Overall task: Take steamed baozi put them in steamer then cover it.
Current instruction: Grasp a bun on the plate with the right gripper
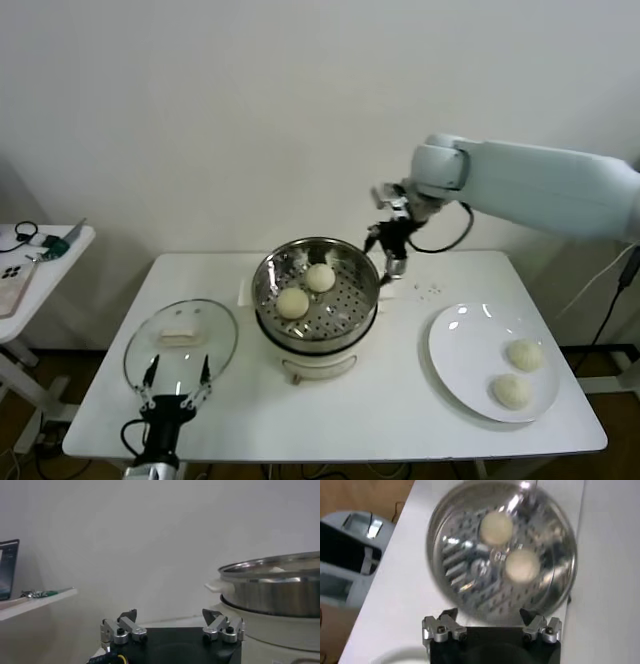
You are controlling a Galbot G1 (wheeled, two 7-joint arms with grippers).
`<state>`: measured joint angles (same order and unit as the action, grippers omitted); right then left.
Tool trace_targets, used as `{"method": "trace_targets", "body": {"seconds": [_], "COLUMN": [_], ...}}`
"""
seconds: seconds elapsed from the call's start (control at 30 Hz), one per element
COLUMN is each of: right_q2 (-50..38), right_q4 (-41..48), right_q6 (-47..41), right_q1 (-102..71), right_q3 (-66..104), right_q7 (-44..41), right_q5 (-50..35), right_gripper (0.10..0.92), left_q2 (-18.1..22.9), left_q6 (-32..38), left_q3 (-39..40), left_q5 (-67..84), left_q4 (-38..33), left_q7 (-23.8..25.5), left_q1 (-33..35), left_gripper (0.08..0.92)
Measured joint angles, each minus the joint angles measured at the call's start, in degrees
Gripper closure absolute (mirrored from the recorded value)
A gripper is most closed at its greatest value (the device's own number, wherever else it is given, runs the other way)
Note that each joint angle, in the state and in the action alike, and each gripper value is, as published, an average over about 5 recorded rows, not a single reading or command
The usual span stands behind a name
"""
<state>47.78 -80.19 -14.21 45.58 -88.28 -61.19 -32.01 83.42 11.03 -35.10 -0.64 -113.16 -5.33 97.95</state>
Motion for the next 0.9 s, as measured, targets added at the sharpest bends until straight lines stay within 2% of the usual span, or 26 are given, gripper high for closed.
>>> {"method": "trace_targets", "body": {"seconds": [0.4, 0.9], "right_q2": [-16.86, -23.58], "right_q4": [-2.78, -0.38], "right_q6": [2.86, 5.03], "right_q1": [-15.39, -35.31], "right_q3": [9.85, 23.57], "right_q7": [-2.16, -2.92], "right_q5": [14.43, 25.60], "right_gripper": [0.203, 0.203], "left_q2": [1.11, 2.24], "left_q6": [-0.99, -1.01], "left_q3": [-0.03, -0.83], "left_q5": [-1.13, -1.78], "left_q4": [-0.75, -0.86], "left_q7": [-0.43, -0.79], "left_q1": [0.10, 0.95], "left_gripper": [0.177, 0.177]}}
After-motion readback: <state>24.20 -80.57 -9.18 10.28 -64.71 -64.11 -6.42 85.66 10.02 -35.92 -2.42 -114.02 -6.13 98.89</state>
